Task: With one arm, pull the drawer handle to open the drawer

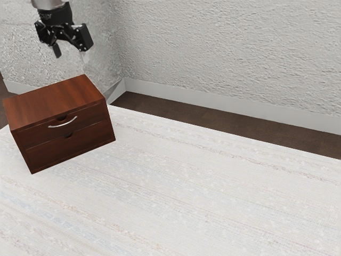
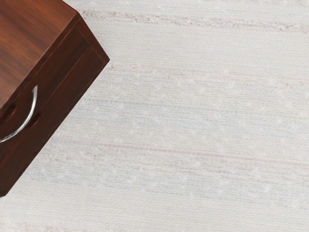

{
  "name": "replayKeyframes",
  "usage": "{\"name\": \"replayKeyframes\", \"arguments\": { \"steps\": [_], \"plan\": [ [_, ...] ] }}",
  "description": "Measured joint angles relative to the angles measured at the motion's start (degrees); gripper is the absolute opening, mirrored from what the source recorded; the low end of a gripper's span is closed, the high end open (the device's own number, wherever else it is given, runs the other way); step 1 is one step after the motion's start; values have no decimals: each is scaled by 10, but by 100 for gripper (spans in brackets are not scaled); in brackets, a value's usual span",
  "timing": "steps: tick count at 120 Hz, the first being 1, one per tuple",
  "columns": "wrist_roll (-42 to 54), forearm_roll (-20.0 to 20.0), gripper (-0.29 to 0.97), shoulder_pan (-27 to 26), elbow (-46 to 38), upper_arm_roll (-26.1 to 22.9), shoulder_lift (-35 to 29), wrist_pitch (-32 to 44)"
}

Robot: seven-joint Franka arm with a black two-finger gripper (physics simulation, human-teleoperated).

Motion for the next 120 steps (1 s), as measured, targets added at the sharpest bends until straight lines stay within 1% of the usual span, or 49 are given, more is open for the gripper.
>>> {"name": "replayKeyframes", "arguments": {
  "steps": [11, 26, 31, 40, 50, 57, 67, 88, 96, 109, 120],
  "plan": [
    [-6, 6, 68, 16, 2, -1, -1, -6],
    [-13, 9, 68, 13, 7, -2, -1, -12],
    [-15, 11, 68, 11, 38, -4, -1, -20],
    [-18, 13, 68, 7, 122, -8, 0, -45],
    [-21, 14, 68, 7, 158, -32, -1, -66],
    [-23, 16, 68, -8, 164, -42, 0, -77],
    [-26, 17, 68, -21, 165, -43, 0, -88],
    [-30, 18, 68, 3, 155, -43, 7, -102],
    [-31, 17, 68, 4, 114, -44, 8, -99],
    [-32, 7, 68, -3, -56, -38, -26, -36],
    [-26, 1, 68, -4, -165, -36, -49, 35]
  ]
}}
